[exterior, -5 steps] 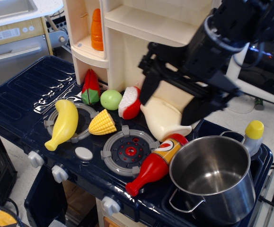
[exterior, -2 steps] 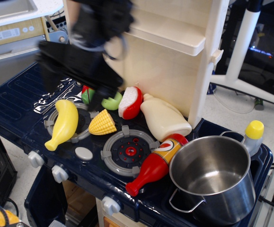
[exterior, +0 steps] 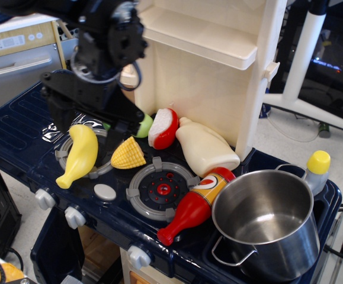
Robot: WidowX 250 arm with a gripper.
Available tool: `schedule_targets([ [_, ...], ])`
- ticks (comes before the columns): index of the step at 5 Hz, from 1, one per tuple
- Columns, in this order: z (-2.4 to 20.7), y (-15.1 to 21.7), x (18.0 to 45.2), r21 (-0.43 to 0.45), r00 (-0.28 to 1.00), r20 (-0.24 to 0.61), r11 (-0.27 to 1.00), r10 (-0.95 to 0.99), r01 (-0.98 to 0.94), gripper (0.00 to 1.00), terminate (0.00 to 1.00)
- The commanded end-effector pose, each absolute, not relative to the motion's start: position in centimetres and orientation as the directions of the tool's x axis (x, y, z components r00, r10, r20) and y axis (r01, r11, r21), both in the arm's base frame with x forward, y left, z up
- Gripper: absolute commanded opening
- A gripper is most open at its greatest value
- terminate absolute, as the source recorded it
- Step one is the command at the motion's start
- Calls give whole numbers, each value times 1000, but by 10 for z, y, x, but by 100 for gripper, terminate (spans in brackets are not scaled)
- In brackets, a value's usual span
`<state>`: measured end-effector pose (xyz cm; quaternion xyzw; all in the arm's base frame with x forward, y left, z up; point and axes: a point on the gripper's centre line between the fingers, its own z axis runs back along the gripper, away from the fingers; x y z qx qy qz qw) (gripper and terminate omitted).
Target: Put banana in pot or pan
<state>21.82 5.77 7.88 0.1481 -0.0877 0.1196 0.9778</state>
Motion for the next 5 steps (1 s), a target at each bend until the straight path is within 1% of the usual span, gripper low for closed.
schedule_targets([
  [1, 67, 77, 219, 222, 958, 232, 950, 168, -221, 100, 0],
  [2, 58, 82, 221, 194, 952, 240, 952, 189, -238, 100, 0],
  [3, 46, 89, 222, 130, 956, 246, 972, 160, -196, 100, 0],
  [4, 34, 89, 225, 141, 949, 252, 963, 190, -230, 100, 0],
  [5, 33, 87, 225, 101, 947, 251, 967, 202, -232, 0, 0],
])
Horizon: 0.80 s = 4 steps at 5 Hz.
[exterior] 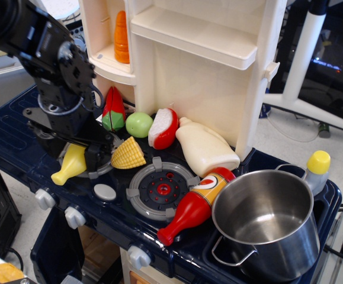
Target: Put banana in pot or pan
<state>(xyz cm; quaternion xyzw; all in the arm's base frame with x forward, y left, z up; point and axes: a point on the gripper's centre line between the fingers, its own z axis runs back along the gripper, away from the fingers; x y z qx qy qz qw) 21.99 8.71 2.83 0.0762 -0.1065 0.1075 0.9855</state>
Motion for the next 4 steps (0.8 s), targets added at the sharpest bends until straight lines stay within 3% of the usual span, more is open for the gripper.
schedule_targets([
  [1, 41, 84, 224, 123, 956, 226, 968, 185, -217, 0, 0],
  [2, 71, 74, 224, 206, 971, 166, 957, 172, -205, 0, 0],
  [3, 115, 39, 226, 133, 994, 49, 986, 94, -99, 0, 0],
  [4, 115, 1, 219, -24, 989, 33, 989, 144, -143, 0, 0],
])
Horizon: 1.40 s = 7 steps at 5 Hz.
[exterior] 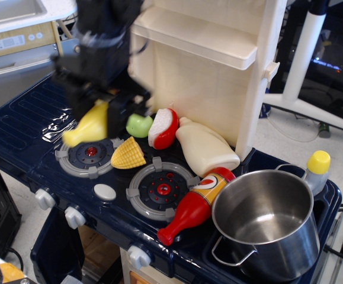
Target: Put banana in pot or pan
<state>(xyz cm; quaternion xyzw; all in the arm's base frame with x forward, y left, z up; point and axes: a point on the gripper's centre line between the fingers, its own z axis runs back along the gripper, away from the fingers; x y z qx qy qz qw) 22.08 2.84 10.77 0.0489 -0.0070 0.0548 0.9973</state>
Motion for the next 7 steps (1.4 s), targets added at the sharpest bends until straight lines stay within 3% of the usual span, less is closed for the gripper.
schedule_targets([
  [1, 122, -41, 222, -81, 983, 52, 982, 178, -173, 0, 0],
  [2, 127, -60, 225, -176, 982, 65, 971, 179, -165, 0, 0],
  [3, 133, -82, 233, -347, 988, 54, 931, 142, -115, 0, 0],
  [4, 133, -109, 244, -381, 991, -3, 916, 134, -125, 0, 0],
  [5, 120, -134, 246, -262, 989, -20, 954, 146, -146, 0, 0],
  [6, 113, -128, 238, -225, 995, 13, 970, 94, -89, 100, 0],
  [7, 112, -119, 236, -193, 995, 45, 978, 88, -78, 100, 100],
])
